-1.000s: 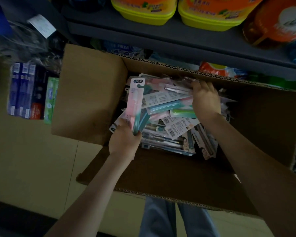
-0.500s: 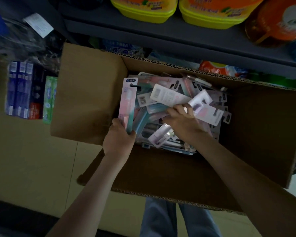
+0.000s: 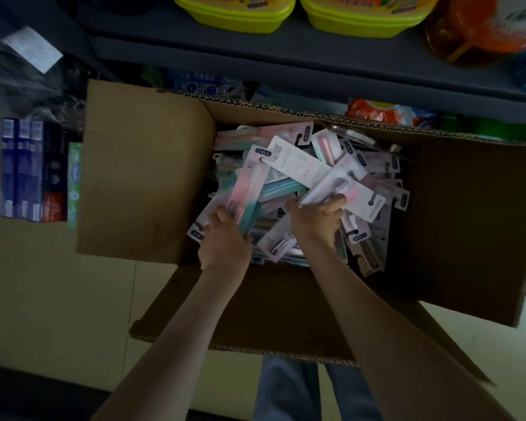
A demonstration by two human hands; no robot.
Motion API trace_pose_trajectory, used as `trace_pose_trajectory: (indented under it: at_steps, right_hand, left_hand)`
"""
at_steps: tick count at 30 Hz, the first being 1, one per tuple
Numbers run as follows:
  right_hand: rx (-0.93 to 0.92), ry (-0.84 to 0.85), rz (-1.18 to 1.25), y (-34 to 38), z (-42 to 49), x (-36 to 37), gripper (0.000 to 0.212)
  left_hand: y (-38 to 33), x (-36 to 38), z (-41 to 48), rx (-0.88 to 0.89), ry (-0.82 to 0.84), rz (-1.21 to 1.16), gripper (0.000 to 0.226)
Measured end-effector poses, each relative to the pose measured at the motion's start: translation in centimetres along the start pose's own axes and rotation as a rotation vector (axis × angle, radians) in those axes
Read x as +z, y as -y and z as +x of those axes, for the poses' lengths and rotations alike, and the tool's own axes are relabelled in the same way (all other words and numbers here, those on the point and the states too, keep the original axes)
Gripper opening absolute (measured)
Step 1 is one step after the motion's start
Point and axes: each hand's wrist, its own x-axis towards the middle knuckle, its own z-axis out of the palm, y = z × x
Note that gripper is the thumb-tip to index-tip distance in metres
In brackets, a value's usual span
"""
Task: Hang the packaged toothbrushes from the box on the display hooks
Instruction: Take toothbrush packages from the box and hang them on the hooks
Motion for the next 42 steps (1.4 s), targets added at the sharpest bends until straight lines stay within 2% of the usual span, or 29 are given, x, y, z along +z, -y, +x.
trace_pose_trajectory:
  at_steps: [5, 9, 12, 15, 19, 23, 26, 29, 30, 33, 34, 36, 39, 42]
  right_hand:
    - [0.013, 0.009, 0.151, 0.0, 0.5, -1.4, 0.070]
    - [-0.064, -0.029, 0.184, -1.8, 0.8, -4.8, 0.077]
    - [-0.056, -0.081, 0.168, -3.8, 1.3, -7.9, 0.086]
    - [-0.026, -0.104, 0.119, -5.5, 2.6, -9.9, 0.080]
    - [-0.028, -0.056, 0.075, -6.1, 3.6, -11.3, 0.080]
    - [-0.033, -0.022, 0.172, -5.7, 3.7, -11.5, 0.086]
    - [-0.051, -0.025, 0.267, -5.5, 2.9, -11.8, 0.083]
    - [-0.065, -0.031, 0.309, -5.9, 2.0, -11.9, 0.079]
    - [-0.055, -0.025, 0.322, -6.0, 1.6, -12.0, 0.080]
    - [-0.027, 0.000, 0.338, -6.2, 0.8, -11.8, 0.085]
    - [-0.019, 0.014, 0.329, -6.2, 0.5, -11.7, 0.087]
    - [-0.015, 0.043, 0.311, -6.0, 0.3, -11.3, 0.091]
    - [-0.016, 0.071, 0.295, -5.7, 0.4, -10.8, 0.092]
    - [-0.016, 0.100, 0.271, -5.4, 0.7, -10.6, 0.091]
  left_hand:
    - [-2.0, -0.3, -0.2, 0.162, -0.086, 0.112, 0.094]
    - [-5.4, -0.4, 0.8, 0.501, -0.166, 0.317, 0.079]
    - [-8.7, -0.1, 2.5, 0.687, -0.131, 0.460, 0.072]
    - [-10.8, 0.4, 4.5, 0.733, -0.108, 0.560, 0.069]
    - [-12.3, 0.4, 6.0, 0.765, -0.084, 0.672, 0.080]
    - [-13.1, -0.2, 5.6, 0.845, -0.155, 0.785, 0.053]
    - [-12.9, -1.5, 4.6, 0.831, -0.098, 0.688, 0.056]
    - [-12.2, -3.4, 2.9, 0.789, -0.058, 0.428, 0.061]
    - [-12.0, -4.0, 2.2, 0.743, 0.025, 0.310, 0.054]
    - [-11.1, -4.6, 1.1, 0.500, 0.416, -0.011, 0.029]
    - [-10.7, -4.3, 1.2, 0.453, 0.467, -0.037, 0.025]
    - [-9.7, -3.0, 1.6, 0.390, 0.427, -0.008, 0.025]
    - [-8.5, -0.5, 1.6, 0.283, 0.223, 0.102, 0.013]
    - [-8.2, 1.4, 0.9, 0.249, -0.035, 0.226, 0.047]
